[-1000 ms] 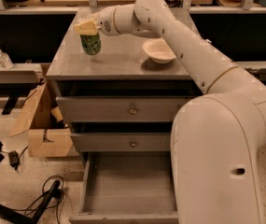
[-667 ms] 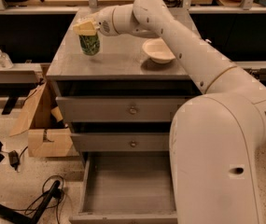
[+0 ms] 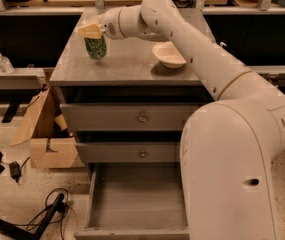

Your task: Pick green can from bottom drawer and place on counter

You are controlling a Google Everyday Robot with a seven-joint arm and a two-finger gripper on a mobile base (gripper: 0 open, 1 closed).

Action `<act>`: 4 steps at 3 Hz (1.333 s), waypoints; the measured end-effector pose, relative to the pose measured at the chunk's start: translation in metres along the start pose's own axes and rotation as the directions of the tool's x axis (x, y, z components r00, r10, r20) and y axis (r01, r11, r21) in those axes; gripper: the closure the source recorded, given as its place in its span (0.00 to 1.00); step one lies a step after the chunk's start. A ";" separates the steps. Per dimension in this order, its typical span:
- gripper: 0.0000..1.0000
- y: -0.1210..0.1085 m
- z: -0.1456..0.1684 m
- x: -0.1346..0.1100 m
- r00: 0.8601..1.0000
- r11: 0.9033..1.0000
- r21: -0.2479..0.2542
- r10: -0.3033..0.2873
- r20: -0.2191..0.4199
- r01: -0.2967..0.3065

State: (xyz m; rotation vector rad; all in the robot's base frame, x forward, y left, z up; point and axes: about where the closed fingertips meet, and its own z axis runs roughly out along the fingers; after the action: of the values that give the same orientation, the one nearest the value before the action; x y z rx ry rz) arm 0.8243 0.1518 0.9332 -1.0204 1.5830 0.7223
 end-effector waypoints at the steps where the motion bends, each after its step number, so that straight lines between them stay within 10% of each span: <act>1: 0.00 0.002 0.003 0.001 1.000 1.000 -0.005 0.001 -0.001 -0.001; 3: 0.00 0.003 -0.014 -0.045 0.993 0.994 -0.018 -0.111 -0.035 0.111; 4: 0.00 0.007 -0.050 -0.094 0.966 0.970 -0.046 -0.243 -0.085 0.240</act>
Offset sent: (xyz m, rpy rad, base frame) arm -0.0005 0.0030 -0.0014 0.0000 0.0020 0.0039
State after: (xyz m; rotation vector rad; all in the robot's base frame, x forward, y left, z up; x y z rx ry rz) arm 0.8018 0.1348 1.0364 -1.2623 1.4928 0.5451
